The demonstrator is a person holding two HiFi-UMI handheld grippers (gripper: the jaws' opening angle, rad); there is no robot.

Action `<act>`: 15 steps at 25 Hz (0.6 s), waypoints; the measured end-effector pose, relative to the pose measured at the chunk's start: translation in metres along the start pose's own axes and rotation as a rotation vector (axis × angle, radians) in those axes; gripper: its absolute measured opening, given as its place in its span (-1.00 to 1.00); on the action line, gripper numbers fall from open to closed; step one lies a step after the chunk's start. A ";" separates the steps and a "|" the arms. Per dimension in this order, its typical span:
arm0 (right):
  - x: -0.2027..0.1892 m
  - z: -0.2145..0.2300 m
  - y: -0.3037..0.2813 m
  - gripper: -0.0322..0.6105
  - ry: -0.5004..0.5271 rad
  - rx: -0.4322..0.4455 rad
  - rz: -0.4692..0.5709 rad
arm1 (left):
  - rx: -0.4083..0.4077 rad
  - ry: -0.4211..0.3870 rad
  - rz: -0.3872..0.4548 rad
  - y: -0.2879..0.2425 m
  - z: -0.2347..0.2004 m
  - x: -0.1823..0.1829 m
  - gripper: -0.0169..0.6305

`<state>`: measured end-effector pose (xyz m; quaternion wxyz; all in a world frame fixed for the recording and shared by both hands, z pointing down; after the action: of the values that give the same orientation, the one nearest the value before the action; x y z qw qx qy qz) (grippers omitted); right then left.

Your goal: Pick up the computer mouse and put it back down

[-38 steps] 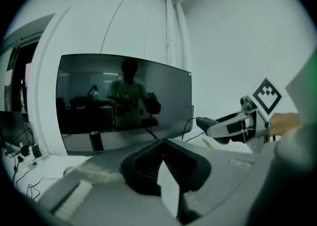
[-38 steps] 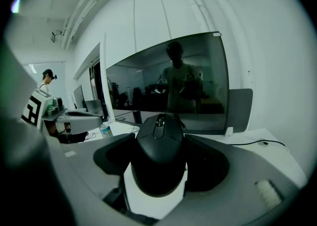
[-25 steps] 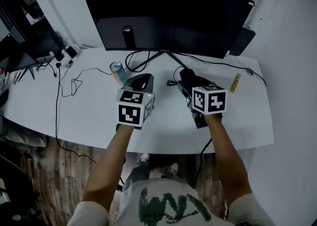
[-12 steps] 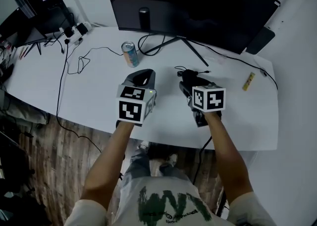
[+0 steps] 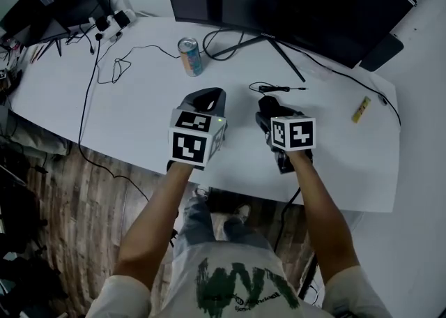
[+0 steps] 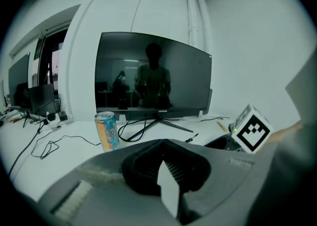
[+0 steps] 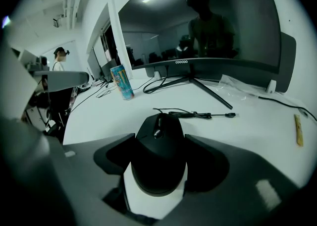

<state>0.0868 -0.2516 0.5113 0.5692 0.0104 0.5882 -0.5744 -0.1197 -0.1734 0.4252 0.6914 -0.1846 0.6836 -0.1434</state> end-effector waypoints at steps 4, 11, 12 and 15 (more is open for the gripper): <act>-0.009 0.001 -0.009 0.07 0.016 0.006 -0.036 | 0.009 0.012 -0.004 -0.001 0.000 -0.007 -0.94; -0.017 0.003 -0.019 0.08 0.044 0.004 -0.077 | 0.019 0.022 -0.009 -0.003 0.000 -0.013 -0.94; -0.017 0.002 -0.020 0.08 0.051 0.004 -0.080 | 0.020 0.023 -0.010 -0.004 0.000 -0.013 -0.94; -0.017 0.002 -0.023 0.09 0.066 0.012 -0.080 | 0.019 0.023 -0.011 -0.007 0.000 -0.013 -0.94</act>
<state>0.0792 -0.2499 0.5385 0.5259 0.0091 0.6031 -0.5997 -0.1192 -0.1735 0.4395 0.6844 -0.1800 0.6891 -0.1557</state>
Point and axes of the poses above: the fingertips, and each gripper's own axes: y backward along the fingers, z to its right, x out of its top, the point moved 10 cm from there along y, backward along the fingers, and after that the axes turned 10 degrees about x, right-handed, at the moved point
